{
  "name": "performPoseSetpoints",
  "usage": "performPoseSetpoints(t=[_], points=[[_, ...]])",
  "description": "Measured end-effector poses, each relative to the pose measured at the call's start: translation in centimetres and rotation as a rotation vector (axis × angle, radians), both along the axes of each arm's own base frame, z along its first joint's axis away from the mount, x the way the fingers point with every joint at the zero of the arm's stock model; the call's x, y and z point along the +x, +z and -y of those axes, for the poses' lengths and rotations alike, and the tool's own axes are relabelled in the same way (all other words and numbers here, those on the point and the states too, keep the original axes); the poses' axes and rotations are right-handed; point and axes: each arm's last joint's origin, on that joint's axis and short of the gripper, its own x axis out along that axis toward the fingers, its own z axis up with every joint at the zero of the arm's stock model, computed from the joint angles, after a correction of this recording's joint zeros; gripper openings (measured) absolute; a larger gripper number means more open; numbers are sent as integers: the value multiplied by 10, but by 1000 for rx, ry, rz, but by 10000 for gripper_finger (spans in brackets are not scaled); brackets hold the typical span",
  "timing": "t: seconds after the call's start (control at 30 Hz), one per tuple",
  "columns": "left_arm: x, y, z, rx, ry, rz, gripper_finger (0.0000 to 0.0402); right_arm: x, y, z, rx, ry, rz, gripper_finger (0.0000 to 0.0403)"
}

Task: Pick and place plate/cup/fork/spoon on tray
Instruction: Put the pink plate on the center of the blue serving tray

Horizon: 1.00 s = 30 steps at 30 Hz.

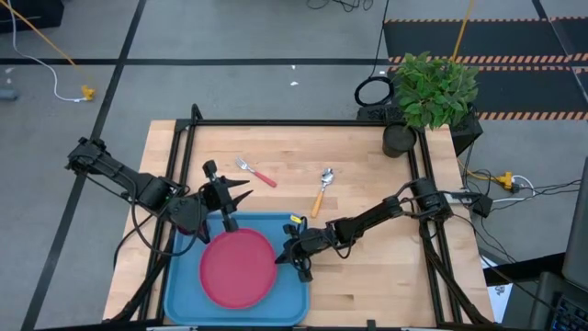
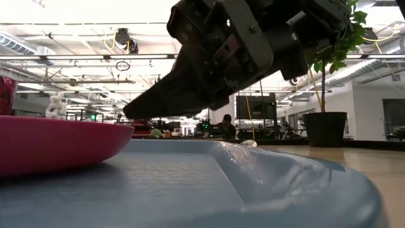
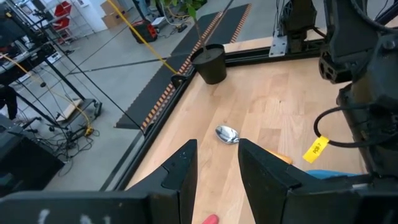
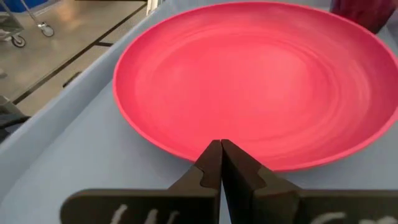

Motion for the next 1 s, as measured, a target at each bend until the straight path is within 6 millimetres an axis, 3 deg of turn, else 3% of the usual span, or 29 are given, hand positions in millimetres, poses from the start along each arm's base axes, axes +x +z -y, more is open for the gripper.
performPoseSetpoints(t=[0.2,0.47,1.0], points=[[0,0,0,-3,-7,-3,120,-4,10,1,-13,0,-28,0],[0,0,0,-3,-7,-3,120,-8,-3,-6,-31,15,-99,0],[3,2,-2,-17,1,24,120,-2,-15,-13,-8,1,-10,0]])
